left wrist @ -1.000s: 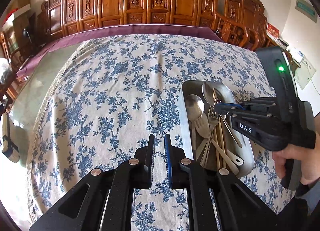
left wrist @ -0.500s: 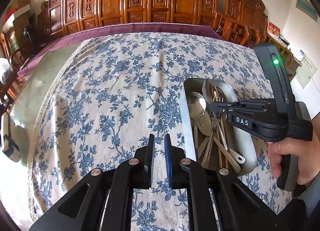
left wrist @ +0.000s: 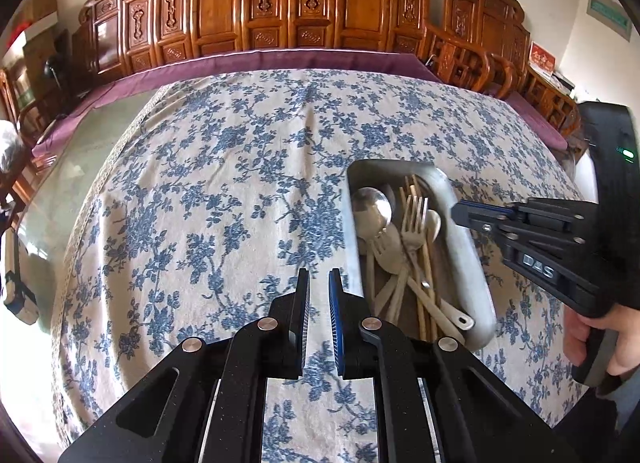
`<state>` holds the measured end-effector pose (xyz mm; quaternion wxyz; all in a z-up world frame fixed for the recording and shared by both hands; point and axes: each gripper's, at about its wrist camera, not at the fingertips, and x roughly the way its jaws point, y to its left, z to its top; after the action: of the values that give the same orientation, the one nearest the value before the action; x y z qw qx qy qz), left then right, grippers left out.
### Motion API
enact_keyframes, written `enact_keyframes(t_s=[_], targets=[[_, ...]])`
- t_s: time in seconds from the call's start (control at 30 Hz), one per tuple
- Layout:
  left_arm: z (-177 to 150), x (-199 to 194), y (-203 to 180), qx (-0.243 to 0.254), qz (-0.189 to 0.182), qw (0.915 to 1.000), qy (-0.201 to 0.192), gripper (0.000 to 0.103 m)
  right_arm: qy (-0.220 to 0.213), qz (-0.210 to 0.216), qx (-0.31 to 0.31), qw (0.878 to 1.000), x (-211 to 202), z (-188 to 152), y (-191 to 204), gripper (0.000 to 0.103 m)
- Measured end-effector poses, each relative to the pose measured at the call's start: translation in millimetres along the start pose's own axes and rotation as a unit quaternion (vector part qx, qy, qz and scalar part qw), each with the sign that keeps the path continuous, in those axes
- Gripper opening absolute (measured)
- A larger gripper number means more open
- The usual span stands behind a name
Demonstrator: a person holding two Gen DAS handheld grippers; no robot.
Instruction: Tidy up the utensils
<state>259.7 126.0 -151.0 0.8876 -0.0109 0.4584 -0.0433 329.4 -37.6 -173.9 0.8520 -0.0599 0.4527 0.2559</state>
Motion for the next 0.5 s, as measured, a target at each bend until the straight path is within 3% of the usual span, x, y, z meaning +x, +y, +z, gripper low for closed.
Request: enact_keyframes(t_s=[0.2,0.23,0.3,0.37,0.43,0.5], targets=[[-1.6,-6.8,-17.6,0.006,-0.001,1.0000,-0.004,0.010,-0.031,-0.010,-0.010,0.999,-43.0,-18.9,-8.4,0.005],[-2.1,-8.9,-21.3,0.006,0.000,1.0000,-0.006,0.018,-0.034,-0.011,-0.009,0.999,-49.4,-22.3,-9.4,0.008],[-3.8,-14.7,-28.6,0.004,0.000,0.9999,-0.014,0.028,-0.045,-0.015,-0.005,0.999,-66.2,-31.2,-13.9,0.027],[-6.5,-19.4,-36.0,0.004,-0.002,0.9998,-0.018,0.029,-0.054,-0.023,-0.001,0.998,-81.6,-39.6,-16.9,0.034],[-9.7,-24.5,-44.0,0.005,-0.002,0.9998,-0.022,0.042,-0.061,-0.028,0.006,0.998,-95.4,-47.5,-20.3,0.039],[-14.7,-31.0,-52.4,0.006,-0.001,0.9996,-0.027,0.054,-0.070,-0.037,0.017,0.997,-111.6,-57.7,-25.8,0.055]])
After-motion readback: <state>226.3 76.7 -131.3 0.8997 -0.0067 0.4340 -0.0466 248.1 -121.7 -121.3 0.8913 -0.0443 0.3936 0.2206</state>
